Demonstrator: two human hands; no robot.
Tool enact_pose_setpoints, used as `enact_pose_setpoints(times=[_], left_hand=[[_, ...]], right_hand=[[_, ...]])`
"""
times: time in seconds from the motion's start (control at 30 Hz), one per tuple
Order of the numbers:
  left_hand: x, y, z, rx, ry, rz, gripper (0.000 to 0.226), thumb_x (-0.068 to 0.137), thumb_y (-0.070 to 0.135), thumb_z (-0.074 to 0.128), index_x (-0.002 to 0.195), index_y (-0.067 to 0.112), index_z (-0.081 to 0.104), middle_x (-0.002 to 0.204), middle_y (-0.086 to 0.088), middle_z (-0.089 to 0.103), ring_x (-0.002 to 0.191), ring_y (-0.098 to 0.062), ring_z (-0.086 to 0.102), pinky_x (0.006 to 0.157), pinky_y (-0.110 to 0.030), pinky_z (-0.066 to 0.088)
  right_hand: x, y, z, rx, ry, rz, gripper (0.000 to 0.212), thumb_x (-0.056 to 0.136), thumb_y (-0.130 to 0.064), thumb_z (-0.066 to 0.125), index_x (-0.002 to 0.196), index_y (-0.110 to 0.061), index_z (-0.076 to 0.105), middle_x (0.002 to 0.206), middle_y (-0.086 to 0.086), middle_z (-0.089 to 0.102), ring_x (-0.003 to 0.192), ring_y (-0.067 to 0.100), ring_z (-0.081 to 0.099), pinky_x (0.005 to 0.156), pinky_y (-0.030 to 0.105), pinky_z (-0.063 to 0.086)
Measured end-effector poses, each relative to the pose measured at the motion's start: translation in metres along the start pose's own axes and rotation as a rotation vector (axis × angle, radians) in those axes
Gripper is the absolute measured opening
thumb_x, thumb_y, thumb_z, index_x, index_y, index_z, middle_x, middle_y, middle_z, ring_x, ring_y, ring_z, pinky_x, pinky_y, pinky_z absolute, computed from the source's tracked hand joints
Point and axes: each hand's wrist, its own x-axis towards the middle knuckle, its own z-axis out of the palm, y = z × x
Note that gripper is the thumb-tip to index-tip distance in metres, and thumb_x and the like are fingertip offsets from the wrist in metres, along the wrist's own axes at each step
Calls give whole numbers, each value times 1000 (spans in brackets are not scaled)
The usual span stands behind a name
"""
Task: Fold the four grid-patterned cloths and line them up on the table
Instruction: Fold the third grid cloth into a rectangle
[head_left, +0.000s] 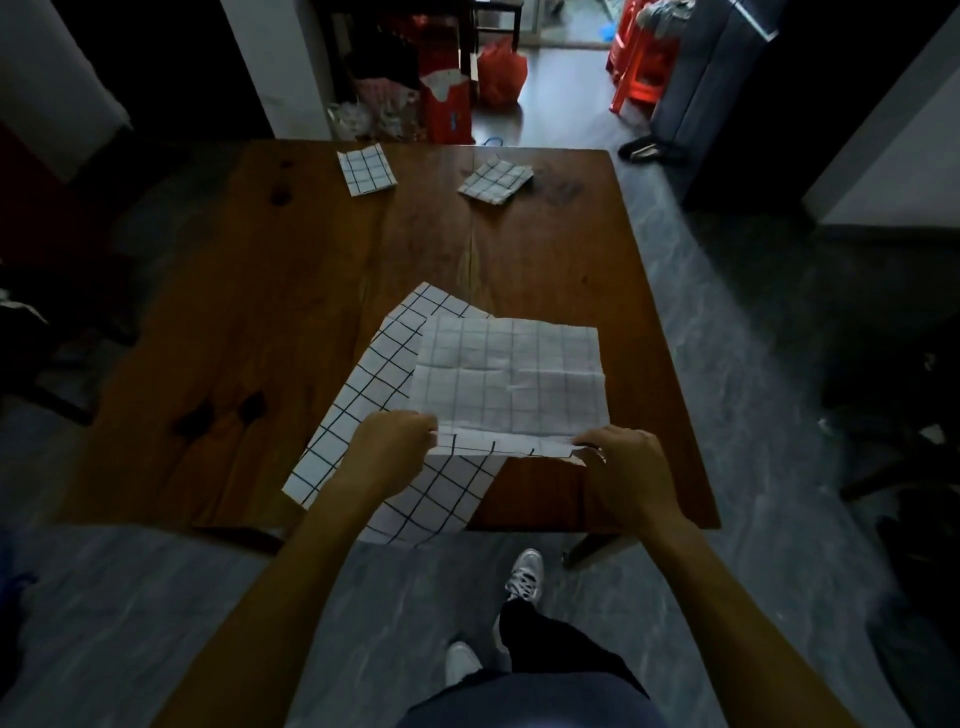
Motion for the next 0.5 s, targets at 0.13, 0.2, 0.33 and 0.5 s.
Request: enact_pose_setpoints(times=[0.13, 0.2, 0.33, 0.5], left_hand=[[29, -8, 1, -75, 27, -41, 14, 96, 17, 49, 102, 14, 62, 94, -5, 65, 83, -17, 59, 79, -30, 50], [48, -10, -2, -99, 57, -59, 14, 95, 16, 51, 101, 13, 63, 92, -5, 65, 80, -16, 58, 77, -29, 49], [95, -15, -6, -119, 103, -115, 13, 95, 17, 51, 100, 12, 63, 89, -6, 65, 80, -18, 59, 77, -33, 51], [156, -28, 3, -57, 33, -205, 12, 96, 15, 50, 98, 12, 61, 87, -6, 64, 78, -18, 59, 74, -32, 52]], right_hand=[[31, 7, -4, -25, -92, 30, 14, 89, -14, 64, 102, -13, 71, 97, 4, 73, 84, 17, 68, 81, 35, 55], [53, 15, -7, -10, -118, 62, 18, 89, -8, 62, 105, -13, 69, 101, 6, 73, 88, 18, 68, 82, 35, 56], [112, 35, -7, 38, -213, 107, 28, 90, -6, 59, 114, -19, 64, 108, 5, 69, 90, 16, 64, 79, 32, 55], [192, 64, 8, 25, -349, 157, 31, 90, -8, 59, 118, -23, 60, 108, 3, 67, 89, 14, 62, 75, 28, 53]])
